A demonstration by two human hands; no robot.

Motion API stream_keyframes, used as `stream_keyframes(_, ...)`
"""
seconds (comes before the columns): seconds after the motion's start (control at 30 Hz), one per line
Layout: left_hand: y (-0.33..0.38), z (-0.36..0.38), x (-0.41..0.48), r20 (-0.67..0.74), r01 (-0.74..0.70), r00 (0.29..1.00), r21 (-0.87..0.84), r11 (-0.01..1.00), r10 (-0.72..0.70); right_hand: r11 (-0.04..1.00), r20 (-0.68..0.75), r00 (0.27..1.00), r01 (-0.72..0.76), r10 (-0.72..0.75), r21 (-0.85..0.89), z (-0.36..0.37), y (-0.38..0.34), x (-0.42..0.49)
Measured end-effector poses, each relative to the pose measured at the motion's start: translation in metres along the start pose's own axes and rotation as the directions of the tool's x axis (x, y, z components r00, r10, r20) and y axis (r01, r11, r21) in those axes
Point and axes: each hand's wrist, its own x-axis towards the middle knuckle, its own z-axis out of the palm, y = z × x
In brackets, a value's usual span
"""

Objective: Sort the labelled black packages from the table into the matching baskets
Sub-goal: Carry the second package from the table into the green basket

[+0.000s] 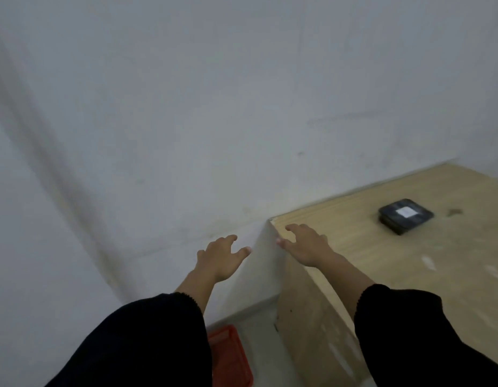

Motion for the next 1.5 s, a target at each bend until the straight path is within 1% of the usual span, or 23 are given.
stream_keyframes(0.13,0.071,0.033,-0.002,0.025,-0.050,0.998,0.036,0.998,0.049,0.998,-0.032,0.998,-0.056,0.056,0.025,-0.038,0.067,-0.026)
stream_keyframes(0.17,0.082,0.039,-0.003,0.026,-0.053,0.998,0.035,0.998,0.052,0.998,-0.034,0.997,-0.062,0.063,0.029,-0.044,0.078,-0.029)
stream_keyframes(0.3,0.166,0.090,-0.012,0.064,-0.089,0.994,0.003,0.996,0.089,0.994,-0.079,0.991,-0.109,0.110,0.028,-0.086,0.163,-0.053)
stream_keyframes(0.5,0.270,0.155,-0.008,0.053,-0.157,0.986,-0.030,0.987,0.158,0.982,-0.095,0.978,-0.185,0.187,0.036,-0.137,0.274,-0.068)
stream_keyframes(0.67,0.328,0.184,0.016,0.024,-0.173,0.984,-0.059,0.983,0.174,0.979,-0.110,0.973,-0.198,0.203,0.055,-0.167,0.332,-0.053)
stream_keyframes(0.8,0.364,0.205,0.050,0.005,-0.182,0.983,-0.075,0.981,0.183,0.982,-0.121,0.976,-0.171,0.179,0.078,-0.187,0.370,-0.024)
stream_keyframes(0.93,0.396,0.229,0.099,-0.010,-0.171,0.985,-0.116,0.978,0.171,0.987,-0.116,0.982,-0.143,0.150,0.069,-0.207,0.409,0.024)
stream_keyframes(1.1,0.425,0.249,0.161,-0.043,-0.122,0.992,-0.169,0.978,0.116,0.989,-0.049,0.990,-0.129,0.132,0.070,-0.228,0.449,0.092)
stream_keyframes(1.3,0.443,0.270,0.208,-0.068,-0.052,0.997,-0.237,0.970,0.037,0.991,0.015,0.996,-0.084,0.083,0.108,-0.233,0.495,0.153)
stream_keyframes(1.37,0.446,0.276,0.220,-0.102,-0.026,0.995,-0.233,0.972,0.002,0.990,0.044,0.997,-0.064,0.059,0.129,-0.235,0.509,0.175)
stream_keyframes(1.5,0.451,0.291,0.235,-0.172,0.079,0.977,-0.238,0.968,-0.122,0.993,0.109,0.994,-0.022,0.009,0.120,-0.236,0.536,0.220)
